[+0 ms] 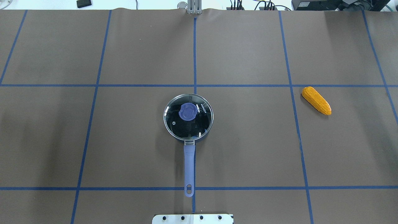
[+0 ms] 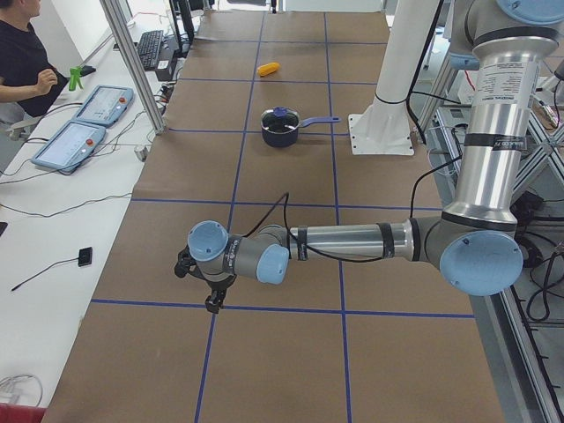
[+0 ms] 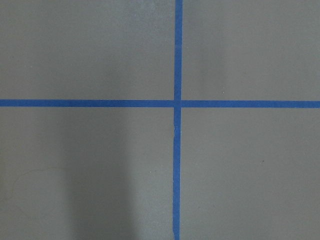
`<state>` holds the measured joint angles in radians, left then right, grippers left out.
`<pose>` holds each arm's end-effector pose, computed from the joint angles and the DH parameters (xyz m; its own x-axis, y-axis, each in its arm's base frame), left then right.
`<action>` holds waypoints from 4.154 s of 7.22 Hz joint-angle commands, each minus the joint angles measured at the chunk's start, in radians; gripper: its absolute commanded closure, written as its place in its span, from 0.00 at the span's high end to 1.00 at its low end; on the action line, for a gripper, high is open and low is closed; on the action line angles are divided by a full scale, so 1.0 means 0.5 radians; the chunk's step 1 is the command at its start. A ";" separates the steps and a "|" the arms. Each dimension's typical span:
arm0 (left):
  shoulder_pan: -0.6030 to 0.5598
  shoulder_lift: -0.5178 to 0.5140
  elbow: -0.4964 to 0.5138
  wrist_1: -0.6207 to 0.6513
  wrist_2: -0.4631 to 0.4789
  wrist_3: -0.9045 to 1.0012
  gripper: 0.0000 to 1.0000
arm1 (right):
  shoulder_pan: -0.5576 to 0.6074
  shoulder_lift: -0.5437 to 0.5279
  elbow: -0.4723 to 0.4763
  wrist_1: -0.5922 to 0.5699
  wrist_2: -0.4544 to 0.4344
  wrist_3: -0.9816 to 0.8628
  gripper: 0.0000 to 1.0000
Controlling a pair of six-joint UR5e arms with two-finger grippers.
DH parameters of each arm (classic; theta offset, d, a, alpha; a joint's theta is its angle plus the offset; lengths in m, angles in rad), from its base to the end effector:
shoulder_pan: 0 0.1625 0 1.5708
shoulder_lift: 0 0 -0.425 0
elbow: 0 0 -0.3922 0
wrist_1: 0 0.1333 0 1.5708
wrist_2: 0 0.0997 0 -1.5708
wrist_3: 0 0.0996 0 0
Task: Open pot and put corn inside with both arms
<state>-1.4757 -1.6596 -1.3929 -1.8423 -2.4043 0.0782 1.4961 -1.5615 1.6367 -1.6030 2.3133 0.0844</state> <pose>-0.0082 -0.5418 0.6685 0.6472 0.2734 -0.7116 -0.1444 0.9605 0.2377 0.0286 -0.5013 0.6270 0.7362 0.0003 0.6767 0.0125 0.9998 -0.0141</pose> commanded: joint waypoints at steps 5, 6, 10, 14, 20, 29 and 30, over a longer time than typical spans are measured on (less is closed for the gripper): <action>0.009 -0.013 -0.015 0.006 -0.005 -0.003 0.99 | -0.260 0.162 0.123 0.362 -0.018 0.106 1.00; 0.012 -0.013 -0.015 0.006 -0.005 -0.003 0.99 | -0.447 0.193 0.135 0.438 -0.055 0.256 1.00; 0.015 -0.013 -0.009 0.006 -0.005 -0.003 0.99 | -0.770 0.361 0.187 0.439 -0.052 0.178 1.00; 0.031 -0.009 0.000 0.006 -0.002 -0.003 0.99 | -0.884 0.383 0.114 0.488 -0.208 0.128 1.00; 0.058 -0.009 0.034 0.000 -0.002 0.000 0.99 | -1.093 0.414 -0.083 0.485 -0.209 0.104 1.00; 0.058 -0.009 0.037 0.000 -0.002 0.006 0.99 | -1.118 0.512 -0.251 0.482 -0.218 0.080 0.81; 0.058 -0.009 0.037 0.000 -0.002 0.006 0.99 | -1.115 0.512 -0.251 0.479 -0.218 0.043 0.76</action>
<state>-1.4466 -1.6644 -1.3745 -1.8423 -2.4051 0.0807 0.9377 -1.3057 1.5129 -1.3623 2.2050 0.1206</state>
